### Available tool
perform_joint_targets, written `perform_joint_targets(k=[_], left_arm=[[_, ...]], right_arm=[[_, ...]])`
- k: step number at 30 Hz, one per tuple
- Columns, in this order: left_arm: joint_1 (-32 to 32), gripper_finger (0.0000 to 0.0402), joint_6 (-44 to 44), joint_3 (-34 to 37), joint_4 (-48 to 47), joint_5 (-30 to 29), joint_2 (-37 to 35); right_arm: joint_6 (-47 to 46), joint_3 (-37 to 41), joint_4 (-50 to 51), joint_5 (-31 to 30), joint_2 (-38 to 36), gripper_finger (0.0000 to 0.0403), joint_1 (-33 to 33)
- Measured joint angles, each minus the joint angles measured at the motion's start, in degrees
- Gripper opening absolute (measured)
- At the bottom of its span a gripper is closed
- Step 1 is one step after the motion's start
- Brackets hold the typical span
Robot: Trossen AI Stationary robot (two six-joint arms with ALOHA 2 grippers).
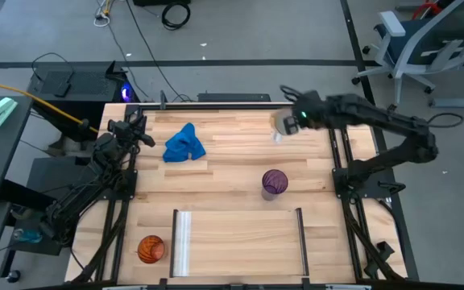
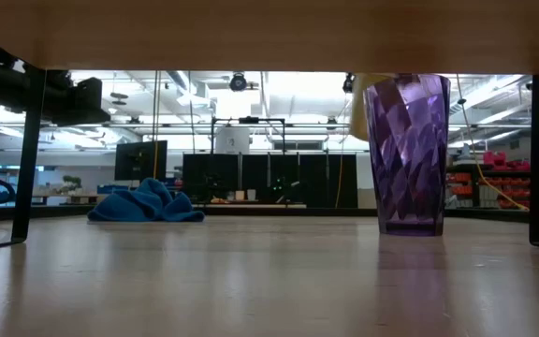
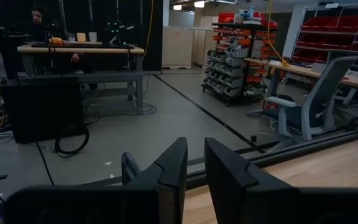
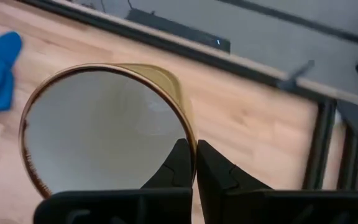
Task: Stack small to large cups/mugs on shelf
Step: Move the yellow mug from the bottom right to the middle of the table
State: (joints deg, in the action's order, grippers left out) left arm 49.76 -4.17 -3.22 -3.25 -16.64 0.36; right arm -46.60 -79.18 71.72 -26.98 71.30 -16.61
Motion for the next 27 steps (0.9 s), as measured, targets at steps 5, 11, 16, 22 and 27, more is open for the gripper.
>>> perform_joint_targets(k=[5,11,16,22,27], left_arm=[[-0.01,0.0068,-0.14,-0.02,-0.79,0.01,0.02],[-0.01,0.0063,-0.79,-0.17,-1.91,0.13,0.02],[-0.02,0.006,-1.31,-0.22,-2.28,1.48,0.02],[0.0,0.0064,-2.58,-0.22,-2.55,2.27,0.02],[0.0,0.0058,-2.77,-0.22,-2.66,2.32,0.01]], right_arm=[[9.62,-14.02,-1.75,6.41,12.73,0.0007,-2.14],[18.4,-32.92,-0.49,14.89,29.49,0.0007,0.51],[22.25,-46.37,6.88,16.99,40.58,0.0007,4.08],[26.1,-55.01,6.73,21.55,48.46,0.0007,8.61],[27.31,-55.57,6.16,23.54,51.11,0.0007,10.99]])
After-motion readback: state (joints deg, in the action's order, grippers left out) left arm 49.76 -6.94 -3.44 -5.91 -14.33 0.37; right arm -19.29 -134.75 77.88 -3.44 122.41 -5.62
